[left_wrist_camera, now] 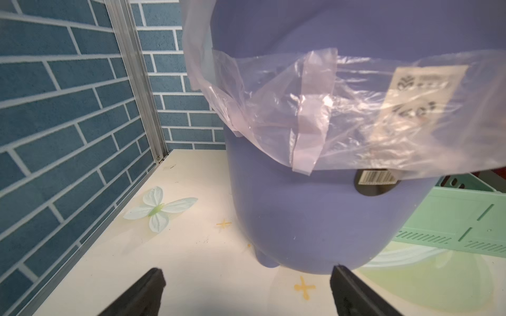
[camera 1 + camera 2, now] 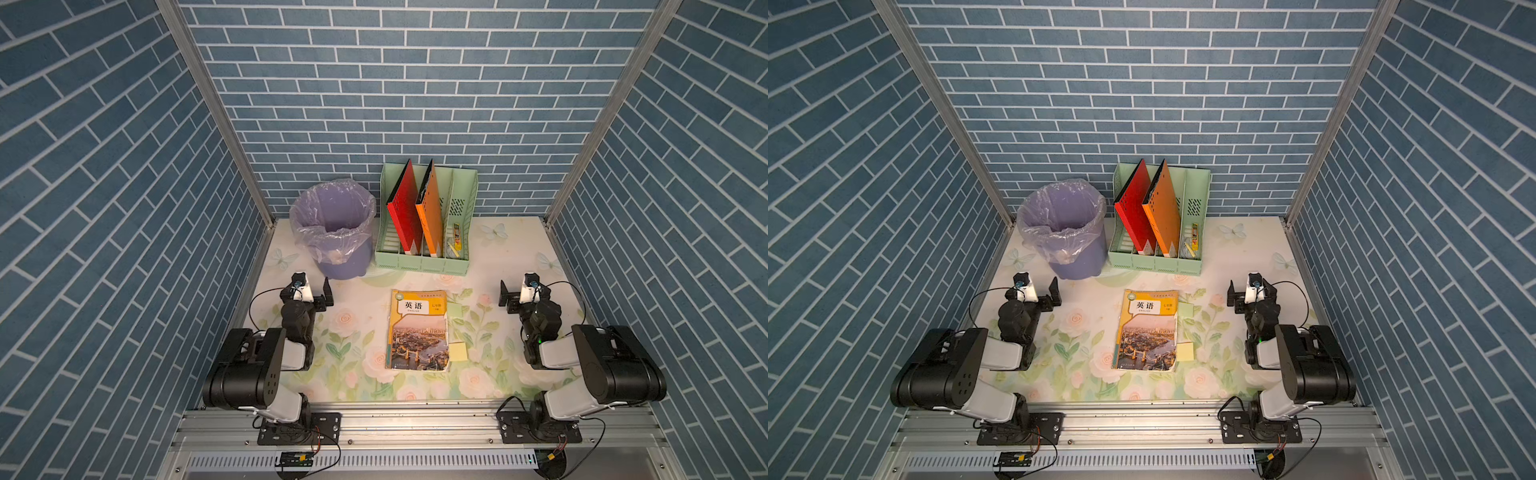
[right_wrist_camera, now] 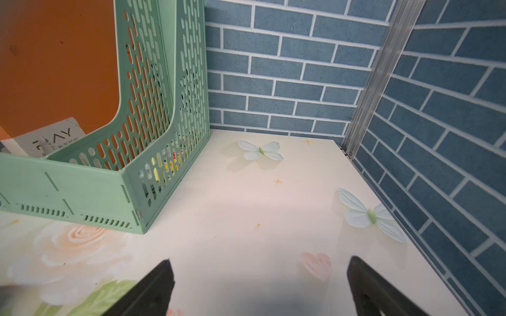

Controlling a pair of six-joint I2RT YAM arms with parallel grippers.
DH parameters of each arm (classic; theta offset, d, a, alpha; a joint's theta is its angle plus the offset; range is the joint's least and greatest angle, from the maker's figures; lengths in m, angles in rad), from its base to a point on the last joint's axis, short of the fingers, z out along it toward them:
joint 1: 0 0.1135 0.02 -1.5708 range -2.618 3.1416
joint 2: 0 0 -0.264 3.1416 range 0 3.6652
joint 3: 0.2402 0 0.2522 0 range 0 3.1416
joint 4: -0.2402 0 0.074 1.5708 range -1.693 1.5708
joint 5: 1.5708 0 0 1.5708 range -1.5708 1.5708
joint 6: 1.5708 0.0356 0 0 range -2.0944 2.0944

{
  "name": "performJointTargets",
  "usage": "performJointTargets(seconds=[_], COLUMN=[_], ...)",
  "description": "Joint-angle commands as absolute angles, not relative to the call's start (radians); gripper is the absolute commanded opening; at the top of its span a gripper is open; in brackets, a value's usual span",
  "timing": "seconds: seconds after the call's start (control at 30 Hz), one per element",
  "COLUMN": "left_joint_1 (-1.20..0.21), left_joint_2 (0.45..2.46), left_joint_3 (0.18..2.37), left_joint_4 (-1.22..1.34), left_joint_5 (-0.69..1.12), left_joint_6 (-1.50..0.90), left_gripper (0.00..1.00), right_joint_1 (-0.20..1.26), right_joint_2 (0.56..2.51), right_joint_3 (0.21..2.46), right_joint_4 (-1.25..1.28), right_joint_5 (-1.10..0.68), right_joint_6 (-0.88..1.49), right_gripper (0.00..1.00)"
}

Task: Peel off the used sticky note
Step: Open the book at the center of the board.

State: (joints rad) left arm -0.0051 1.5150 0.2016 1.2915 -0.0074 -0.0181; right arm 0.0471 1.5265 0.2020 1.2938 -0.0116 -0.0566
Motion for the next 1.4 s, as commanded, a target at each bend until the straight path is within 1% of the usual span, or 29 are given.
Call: performJointTargets(seconds=[0.0,0.53,0.67,0.73,0.8,0.87,0.93,0.97,1.07,1.17,1.27,1.3,1.37], left_joint_1=[-0.009,-0.009,-0.009,-0.008,-0.001,0.004,0.007,0.012,0.027,0.027,0.025,0.024,0.023], left_joint_2=[1.516,1.515,1.516,1.503,1.437,1.372,1.352,1.353,1.347,1.283,1.22,1.203,1.163], left_joint_3=[0.206,0.205,0.206,0.207,0.258,0.375,0.53,0.602,0.751,0.798,0.827,0.831,0.822], left_joint_4=[1.294,1.296,1.295,1.286,1.156,0.923,0.606,0.475,0.18,-0.027,-0.206,-0.268,-0.343], left_joint_5=[-0.017,-0.015,-0.015,-0.013,-0.028,-0.023,0.015,0.056,0.261,0.428,0.563,0.587,0.598], left_joint_6=[-0.011,-0.011,-0.011,-0.017,-0.035,-0.019,0.004,0.019,0.114,0.207,0.298,0.326,0.367], left_gripper=[1.0,1.0,1.0,1.0,1.0,1.0,1.0,1.0,1.0,1.0,1.0,1.0,1.0], right_joint_1=[0.044,0.044,0.045,0.045,0.046,0.046,0.045,0.045,0.026,-0.042,-0.054,-0.05,-0.022], right_joint_2=[1.531,1.532,1.533,1.511,1.414,1.349,1.294,1.263,1.171,1.083,1.062,1.067,1.071], right_joint_3=[0.215,0.217,0.221,0.234,0.319,0.433,0.51,0.532,0.557,0.555,0.552,0.561,0.579], right_joint_4=[1.289,1.284,1.279,1.234,0.993,0.73,0.556,0.505,0.37,0.317,0.311,0.278,0.203], right_joint_5=[-0.009,-0.008,0.009,0.067,0.189,0.293,0.278,0.247,0.298,0.111,-0.083,-0.119,-0.125], right_joint_6=[-0.051,-0.048,-0.041,-0.022,0.034,0.116,0.15,0.176,0.476,0.563,0.569,0.567,0.551], right_gripper=[0.99,1.0,0.99,0.99,1.0,0.99,0.99,0.99,0.99,1.0,1.0,1.0,1.0])
